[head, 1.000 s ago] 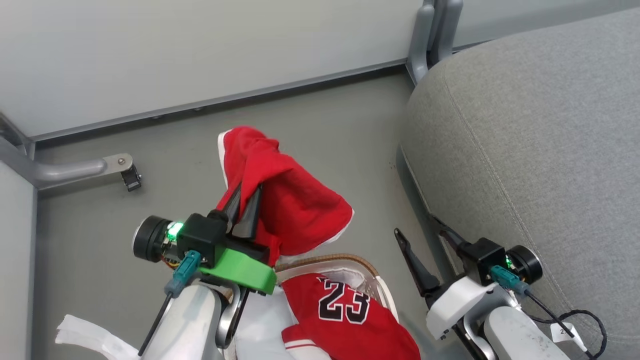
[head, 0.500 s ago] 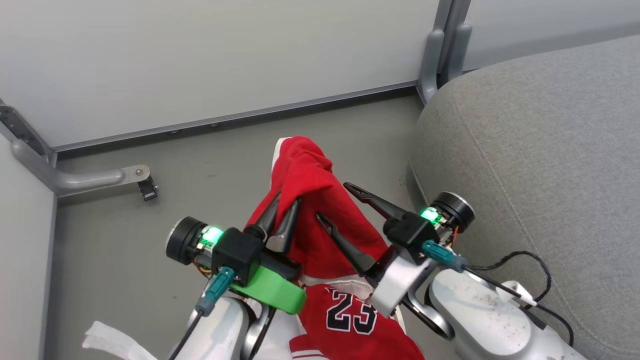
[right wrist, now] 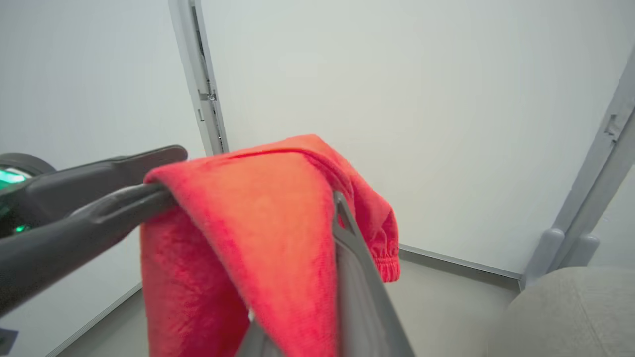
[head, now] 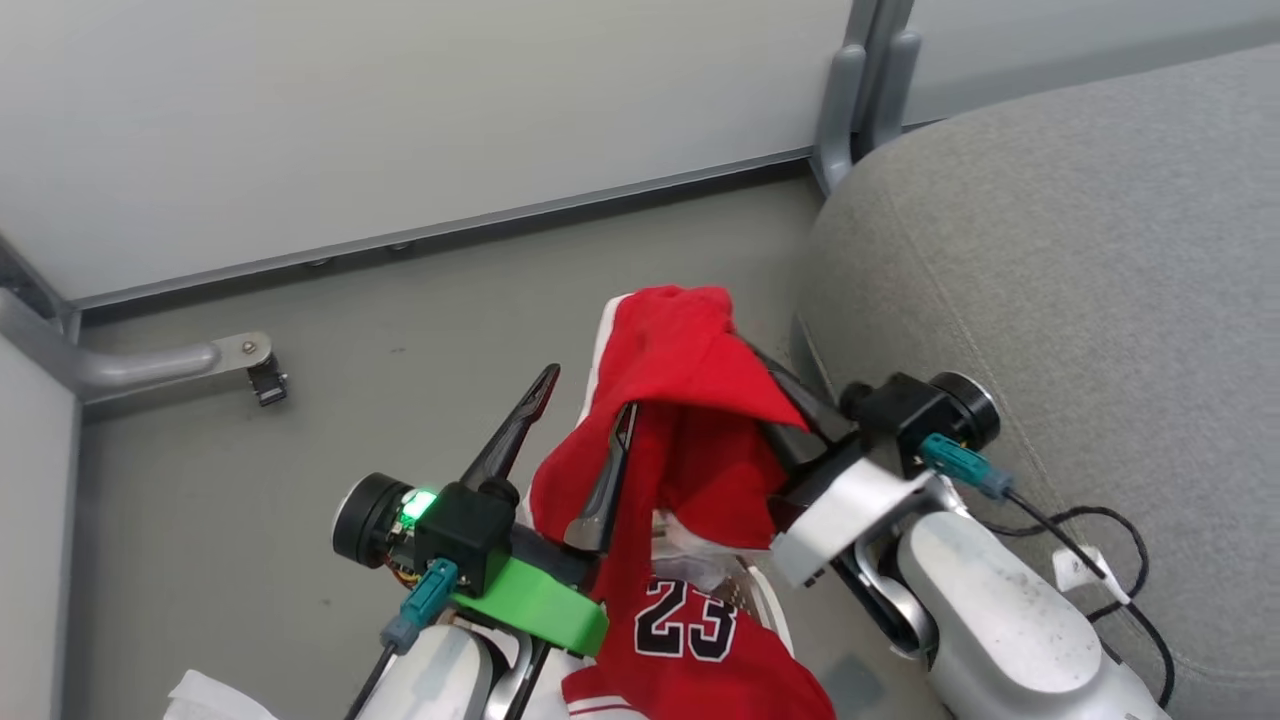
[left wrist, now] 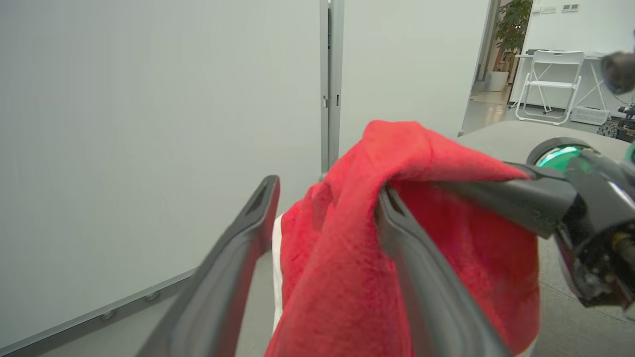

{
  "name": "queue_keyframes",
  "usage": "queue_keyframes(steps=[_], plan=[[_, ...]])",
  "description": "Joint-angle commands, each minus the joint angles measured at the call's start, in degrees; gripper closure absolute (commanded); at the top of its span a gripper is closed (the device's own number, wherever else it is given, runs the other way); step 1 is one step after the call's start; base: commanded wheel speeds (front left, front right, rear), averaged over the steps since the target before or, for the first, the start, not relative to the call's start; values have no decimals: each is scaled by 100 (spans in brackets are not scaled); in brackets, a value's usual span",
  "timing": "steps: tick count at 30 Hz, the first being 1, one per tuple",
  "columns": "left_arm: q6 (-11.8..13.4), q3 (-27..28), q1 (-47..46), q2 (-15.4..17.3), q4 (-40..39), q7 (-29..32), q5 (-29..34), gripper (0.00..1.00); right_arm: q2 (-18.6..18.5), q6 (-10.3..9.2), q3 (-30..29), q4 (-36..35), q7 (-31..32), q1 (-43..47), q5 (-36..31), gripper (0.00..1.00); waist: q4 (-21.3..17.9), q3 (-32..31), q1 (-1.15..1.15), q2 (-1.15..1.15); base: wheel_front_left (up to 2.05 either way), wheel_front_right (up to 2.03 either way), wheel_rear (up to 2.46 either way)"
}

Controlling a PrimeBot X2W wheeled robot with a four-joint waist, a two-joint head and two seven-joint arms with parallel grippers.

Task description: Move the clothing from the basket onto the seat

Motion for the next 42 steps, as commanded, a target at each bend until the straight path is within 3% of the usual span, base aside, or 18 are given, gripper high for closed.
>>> queue_keyframes(steps=[1, 12, 17, 22, 28, 36, 42], plan=[[16, 55, 90, 17, 36, -5, 11, 0, -4, -10, -112, -81, -10, 188, 66, 100, -474, 9, 0, 14, 0, 0, 0], [4, 286, 17, 19, 135, -4, -47, 0, -83, -9, -927, -500, -10, 609, 189, 100, -2280, 258, 0, 14, 0, 0, 0], [-20, 134, -227, 21, 245, -4, 12, 0, -96, -9, -1430, -569, -11, 633, 66, 100, -2682, 528, 0, 14, 0, 0, 0], [-19, -60, -414, 28, 442, -4, 35, 0, -241, -9, -1781, -462, -10, 414, -243, 100, -2739, 783, 0, 14, 0, 0, 0], [-21, -111, -501, 291, 531, -4, 69, 0, -394, -9, -1980, 127, -11, -517, -454, 100, -2741, 1212, 0, 14, 0, 0, 0], [-22, -303, -897, 520, 479, -4, 80, 0, -657, -9, -2732, 1134, -11, -2084, -889, 100, -2055, 2099, 0, 14, 0, 0, 0], [-22, -406, -1259, 477, 462, -4, 82, 0, -954, -9, -3266, 1822, -10, -2990, -1427, 100, -1504, 2717, 0, 14, 0, 0, 0]])
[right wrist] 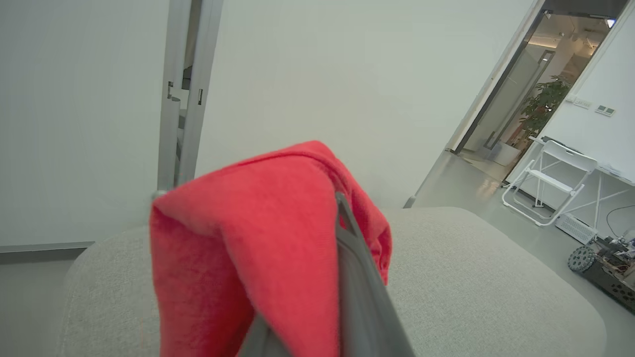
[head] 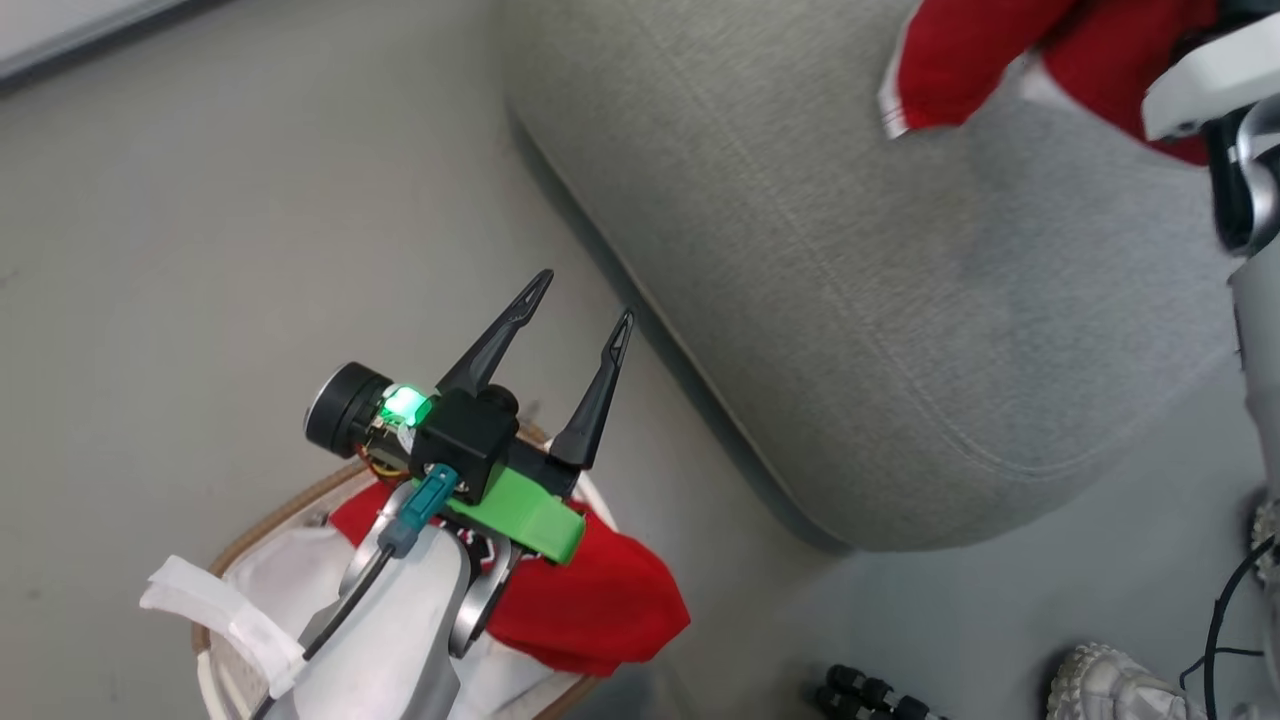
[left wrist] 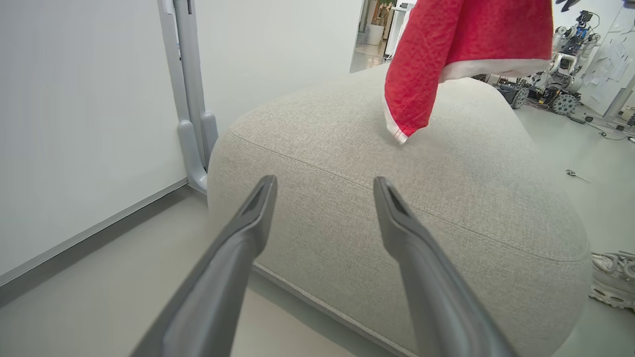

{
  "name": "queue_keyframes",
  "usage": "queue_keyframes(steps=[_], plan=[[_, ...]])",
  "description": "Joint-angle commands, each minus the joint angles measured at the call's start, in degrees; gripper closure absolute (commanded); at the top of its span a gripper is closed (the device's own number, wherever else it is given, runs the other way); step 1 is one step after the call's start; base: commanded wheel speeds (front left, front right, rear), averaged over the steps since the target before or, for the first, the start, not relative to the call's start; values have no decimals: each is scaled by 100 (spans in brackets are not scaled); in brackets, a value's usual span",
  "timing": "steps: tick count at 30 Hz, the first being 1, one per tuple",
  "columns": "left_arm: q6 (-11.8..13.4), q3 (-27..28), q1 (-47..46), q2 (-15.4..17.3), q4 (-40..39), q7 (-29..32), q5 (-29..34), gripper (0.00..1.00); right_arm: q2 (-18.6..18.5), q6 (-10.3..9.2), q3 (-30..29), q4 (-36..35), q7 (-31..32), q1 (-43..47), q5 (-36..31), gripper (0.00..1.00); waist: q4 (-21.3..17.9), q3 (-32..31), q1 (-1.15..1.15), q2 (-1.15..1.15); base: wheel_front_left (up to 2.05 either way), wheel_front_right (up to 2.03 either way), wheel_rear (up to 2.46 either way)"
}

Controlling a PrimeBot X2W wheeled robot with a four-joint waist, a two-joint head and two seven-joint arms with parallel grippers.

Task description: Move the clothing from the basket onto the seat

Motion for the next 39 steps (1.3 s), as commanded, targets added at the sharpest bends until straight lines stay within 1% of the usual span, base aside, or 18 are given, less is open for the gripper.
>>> queue_keyframes(steps=[1, 4, 8, 9, 10, 11, 12, 16, 19, 25, 29, 33, 39], plan=[[-13, -24, -153, 19, 14, -2, 39, 0, -35, -8, -98, 158, -10, -170, -109, 100, 712, 747, 0, 14, 0, 0, 0], [-14, -102, -275, 46, 38, -3, 30, 0, -1, -8, -289, 434, -10, -310, -249, 100, 886, 936, 0, 14, 0, 0, 0], [-14, -85, -353, 41, 78, -3, -20, 0, 169, -8, -392, 643, -10, -66, -329, 100, 1042, 1047, 0, 14, 0, 0, 0], [-14, -78, -365, 38, 90, -2, -27, 0, 203, -8, -416, 692, -10, 16, -335, 93, 1066, 1046, 0, 14, 0, 0, 0], [-14, -78, -367, 32, 97, -2, -40, 0, 217, -9, -453, 700, -10, 60, -342, 66, 1080, 1037, 0, 14, 0, 0, 0], [-14, -72, -365, 29, 115, -2, -44, 0, 246, -9, -483, 703, -10, 138, -365, 20, 1095, 1011, 0, 14, 0, 0, 0], [-14, -55, -355, 22, 132, -3, -44, 0, 295, -8, -509, 702, -10, 244, -362, 0, 1103, 972, 0, 14, 0, 0, 0], [-14, 77, -229, -30, 180, -2, -34, 0, 362, -9, -575, 567, -10, 756, -376, 0, 1100, 706, 0, 14, 0, 0, 0], [-14, 207, -74, -93, 208, -2, -19, 0, 375, -8, -494, 433, -10, 1167, -344, 0, 1097, 432, 0, 14, 0, 0, 0], [-14, 519, 216, -196, 302, -3, 3, 0, 310, -8, -403, 28, -10, 1988, 42, 0, 1103, -143, 0, 14, 0, 0, 0], [33, 916, 459, -251, 282, -3, -21, 0, 323, -8, -207, -364, -10, 2451, 265, 0, 1179, -495, 0, 14, 0, 0, 0], [88, 1272, 715, -319, 304, -2, 75, 0, 406, -8, 76, -758, -10, 2797, 489, 0, 1327, -819, 0, 14, 0, 0, 0], [247, 1850, 1061, -376, 552, -2, 139, 0, 592, -8, 441, -1075, -10, 3135, 722, 0, 1722, -1270, 0, 14, 0, 0, 0]])
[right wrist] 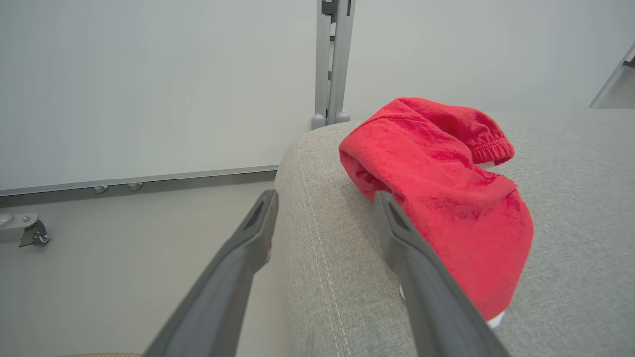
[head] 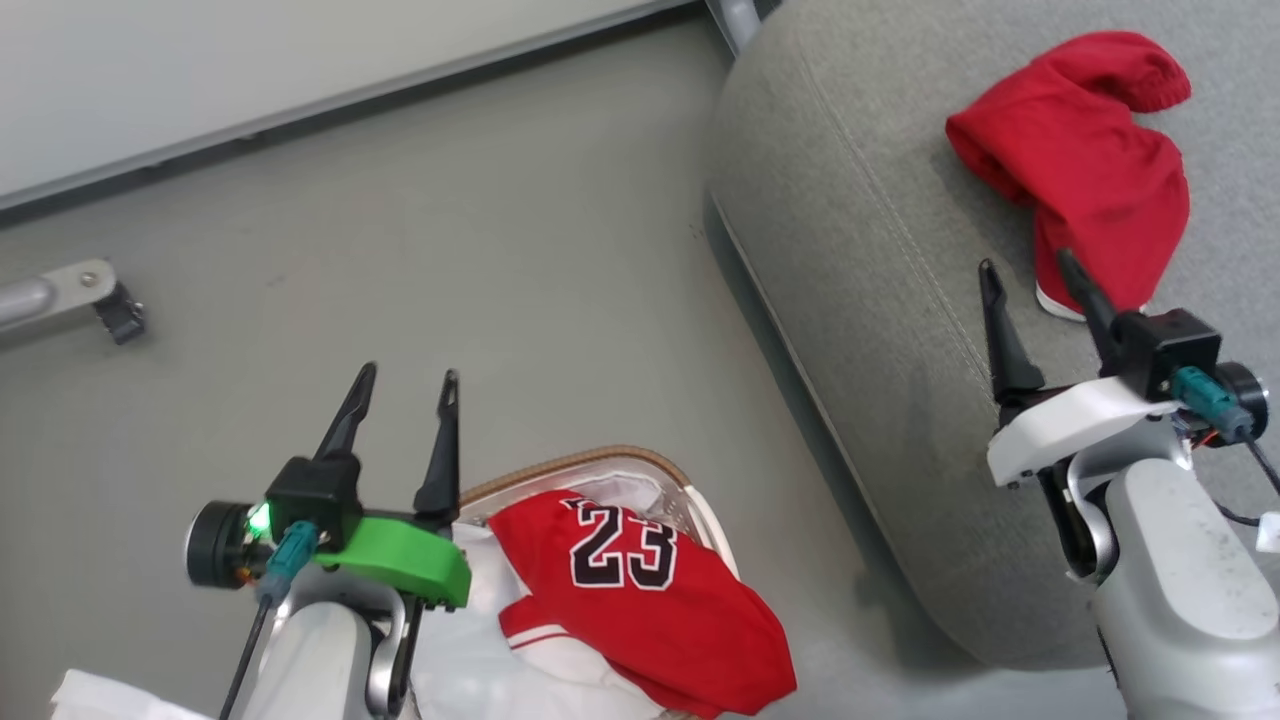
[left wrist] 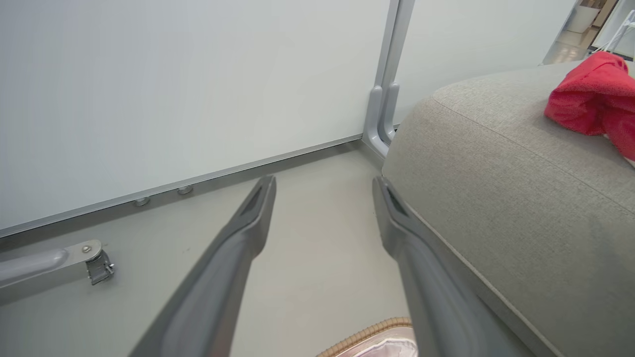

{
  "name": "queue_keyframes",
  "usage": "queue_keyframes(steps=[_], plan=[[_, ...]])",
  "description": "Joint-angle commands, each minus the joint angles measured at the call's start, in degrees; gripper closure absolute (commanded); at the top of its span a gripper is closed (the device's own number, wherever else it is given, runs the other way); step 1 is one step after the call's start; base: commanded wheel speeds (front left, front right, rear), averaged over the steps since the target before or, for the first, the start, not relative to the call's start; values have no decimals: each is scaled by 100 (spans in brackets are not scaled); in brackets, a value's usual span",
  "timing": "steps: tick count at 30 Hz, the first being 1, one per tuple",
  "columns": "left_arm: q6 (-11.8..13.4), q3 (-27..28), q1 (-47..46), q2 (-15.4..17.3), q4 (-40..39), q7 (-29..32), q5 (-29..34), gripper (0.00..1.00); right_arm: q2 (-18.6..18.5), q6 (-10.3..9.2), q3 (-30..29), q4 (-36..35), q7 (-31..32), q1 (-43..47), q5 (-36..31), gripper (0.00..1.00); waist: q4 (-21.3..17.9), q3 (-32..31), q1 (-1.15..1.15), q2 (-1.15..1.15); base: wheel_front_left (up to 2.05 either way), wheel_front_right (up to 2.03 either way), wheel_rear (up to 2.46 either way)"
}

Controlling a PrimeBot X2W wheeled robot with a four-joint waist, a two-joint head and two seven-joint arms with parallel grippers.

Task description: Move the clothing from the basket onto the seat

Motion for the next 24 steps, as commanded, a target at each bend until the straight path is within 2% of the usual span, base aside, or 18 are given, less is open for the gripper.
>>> queue_keyframes(steps=[1, 11, 18, 24], plan=[[62, 138, 167, -18, 31, -3, 50, 0, 51, -8, 41, -42, -10, 131, 52, 0, 415, -431, 0, 14, 0, 0, 0], [258, 824, 665, -61, 284, -3, 174, 0, 335, -8, 388, 51, -11, 585, 92, 0, 1010, -924, 0, 14, 0, 0, 0], [231, 1248, 1129, -78, 291, -3, -4, 0, 425, -8, 547, 94, -10, 948, 115, 0, 1077, -1240, 0, 14, 0, 0, 0], [296, 1356, 1524, -79, 182, -2, -131, 0, 430, -8, 581, 64, -10, 1200, 157, 0, 1019, -1475, 0, 14, 0, 0, 0]])
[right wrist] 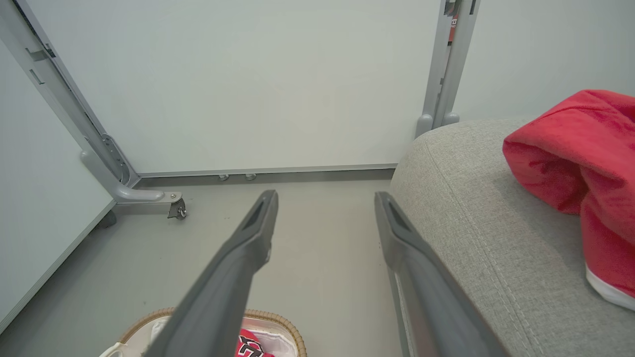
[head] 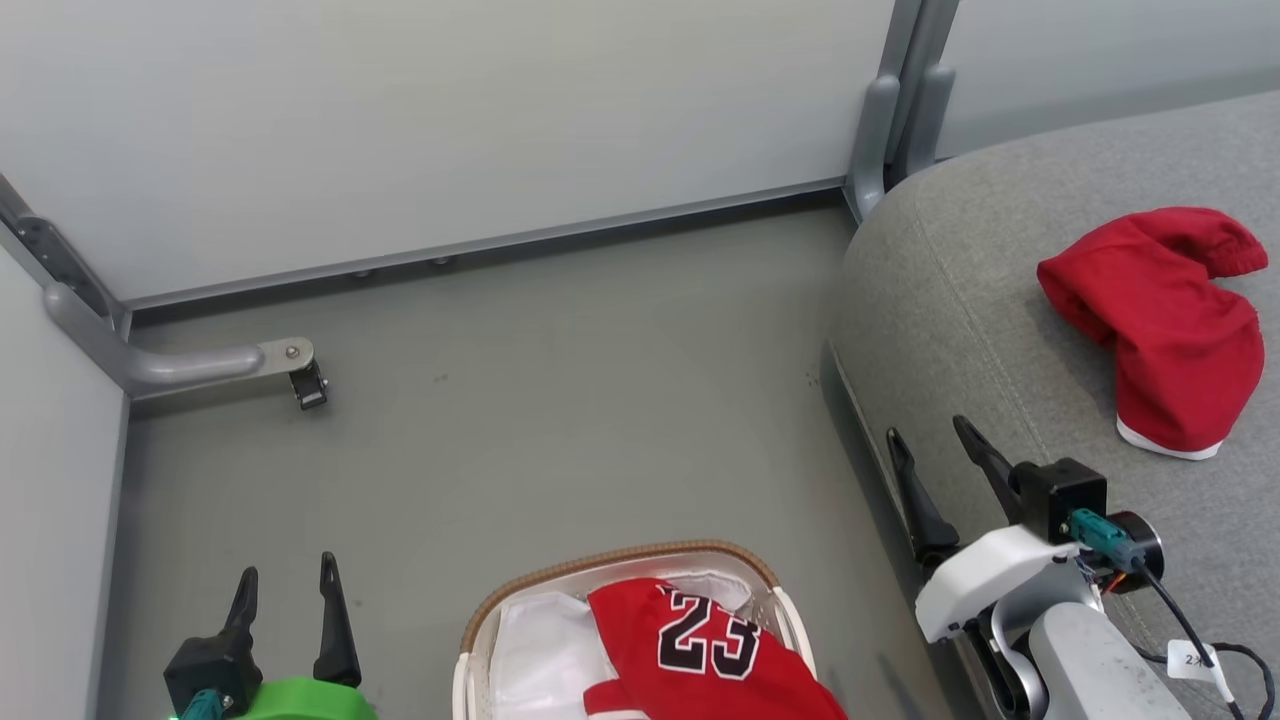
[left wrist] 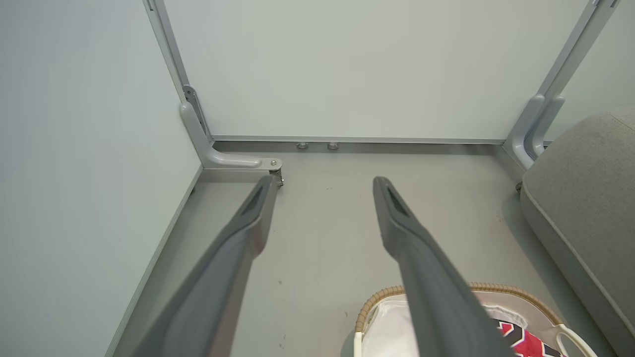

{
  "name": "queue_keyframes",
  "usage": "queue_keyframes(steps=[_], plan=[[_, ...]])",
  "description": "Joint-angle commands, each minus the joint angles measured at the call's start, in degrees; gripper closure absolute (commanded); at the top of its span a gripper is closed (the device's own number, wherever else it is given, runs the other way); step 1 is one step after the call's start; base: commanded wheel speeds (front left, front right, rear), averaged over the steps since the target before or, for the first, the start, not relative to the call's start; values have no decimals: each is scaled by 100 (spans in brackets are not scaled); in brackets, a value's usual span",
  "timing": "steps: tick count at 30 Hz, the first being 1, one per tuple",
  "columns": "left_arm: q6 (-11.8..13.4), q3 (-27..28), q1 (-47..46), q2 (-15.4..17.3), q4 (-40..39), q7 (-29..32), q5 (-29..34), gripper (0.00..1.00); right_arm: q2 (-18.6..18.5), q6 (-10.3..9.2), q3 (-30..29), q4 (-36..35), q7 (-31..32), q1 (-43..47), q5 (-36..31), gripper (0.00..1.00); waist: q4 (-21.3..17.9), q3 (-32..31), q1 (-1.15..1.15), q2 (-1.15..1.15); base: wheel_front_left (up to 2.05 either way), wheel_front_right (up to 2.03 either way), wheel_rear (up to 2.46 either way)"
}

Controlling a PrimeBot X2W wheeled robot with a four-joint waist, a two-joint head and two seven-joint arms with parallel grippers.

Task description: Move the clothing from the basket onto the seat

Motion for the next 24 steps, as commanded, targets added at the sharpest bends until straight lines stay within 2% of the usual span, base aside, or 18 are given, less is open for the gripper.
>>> queue_keyframes(steps=[1, 7, 11, 17, 24], plan=[[43, 14, 96, 0, -41, -3, -31, 0, -19, -8, 5, -18, -10, 107, 19, 0, -2, -131, 0, 14, 0, 0, 0], [69, -70, 150, 0, -75, -3, -82, 0, -30, -8, 9, 15, -10, 190, 40, 0, -32, -144, 0, 14, 0, 0, 0], [-11, -216, 16, 0, -19, -3, -110, 0, -55, -8, 41, -6, -10, 84, 38, 0, -72, -20, 0, 14, 0, 0, 0], [-183, -892, -518, 2, 309, -3, -268, 0, -59, -8, -23, -254, -10, -279, 74, 0, -184, 589, 0, 14, 0, 0, 0], [-271, -1712, -1326, 7, 850, -3, -423, 0, -191, -8, 57, -649, -10, -959, 88, 0, -525, 1571, 0, 14, 0, 0, 0]])
